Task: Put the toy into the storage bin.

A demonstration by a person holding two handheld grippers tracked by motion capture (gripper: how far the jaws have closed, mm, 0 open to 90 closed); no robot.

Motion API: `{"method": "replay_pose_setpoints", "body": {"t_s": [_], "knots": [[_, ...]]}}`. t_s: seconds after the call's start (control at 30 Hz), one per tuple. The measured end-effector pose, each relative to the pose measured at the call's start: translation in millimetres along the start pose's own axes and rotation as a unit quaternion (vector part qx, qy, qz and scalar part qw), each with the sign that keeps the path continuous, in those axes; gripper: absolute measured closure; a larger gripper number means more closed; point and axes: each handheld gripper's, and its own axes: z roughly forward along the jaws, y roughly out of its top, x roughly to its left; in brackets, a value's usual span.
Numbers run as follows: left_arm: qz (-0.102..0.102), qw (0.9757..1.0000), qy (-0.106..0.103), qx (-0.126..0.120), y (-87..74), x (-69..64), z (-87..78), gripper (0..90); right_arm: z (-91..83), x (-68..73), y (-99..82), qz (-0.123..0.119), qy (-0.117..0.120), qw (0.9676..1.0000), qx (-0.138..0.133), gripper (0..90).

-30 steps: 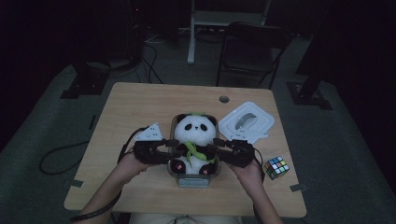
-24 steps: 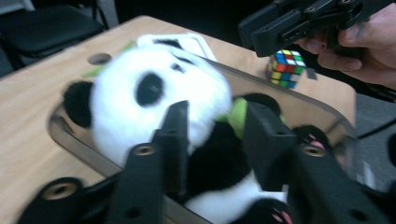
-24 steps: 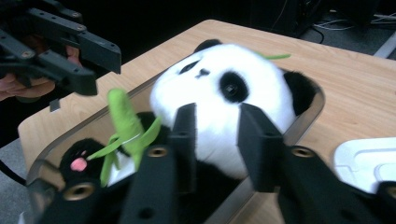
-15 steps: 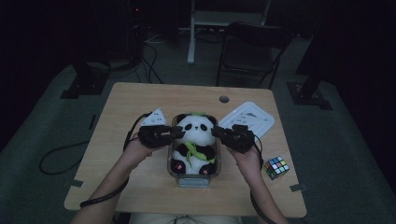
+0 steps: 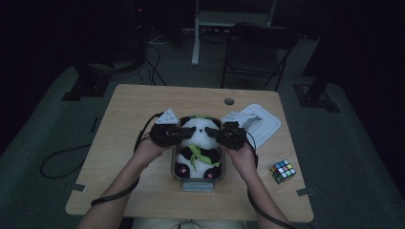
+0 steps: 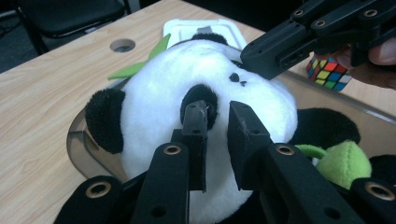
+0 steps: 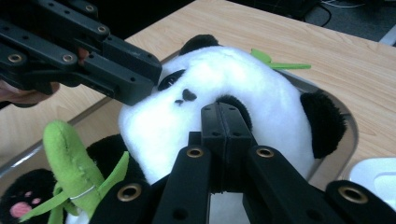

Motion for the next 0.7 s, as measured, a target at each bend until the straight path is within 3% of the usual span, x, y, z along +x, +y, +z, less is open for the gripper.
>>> {"method": "replay_pose_setpoints", "body": {"t_s": [0.23,0.4,0.6,0.7], "knots": [[0.003,0.9997,0.011,0.021,-1.6,1.3,8.9,80.1,9.5,-5.1,-3.7,0.019,-0.002,0.9997,0.014,90.0],[-0.003,0.9991,0.011,0.04,0.4,2.8,13.3,80.2,14.5,-5.5,-4.3,0.016,-0.01,0.9995,0.026,90.0],[0.008,0.9977,0.019,0.065,4.6,2.4,19.3,82.1,18.8,-7.3,-2.0,0.013,-0.014,0.9988,0.045,90.0],[0.011,0.9966,0.024,0.078,5.4,3.5,23.1,84.6,21.9,-10.5,-1.5,0.024,-0.009,0.9982,0.054,90.0]]}}
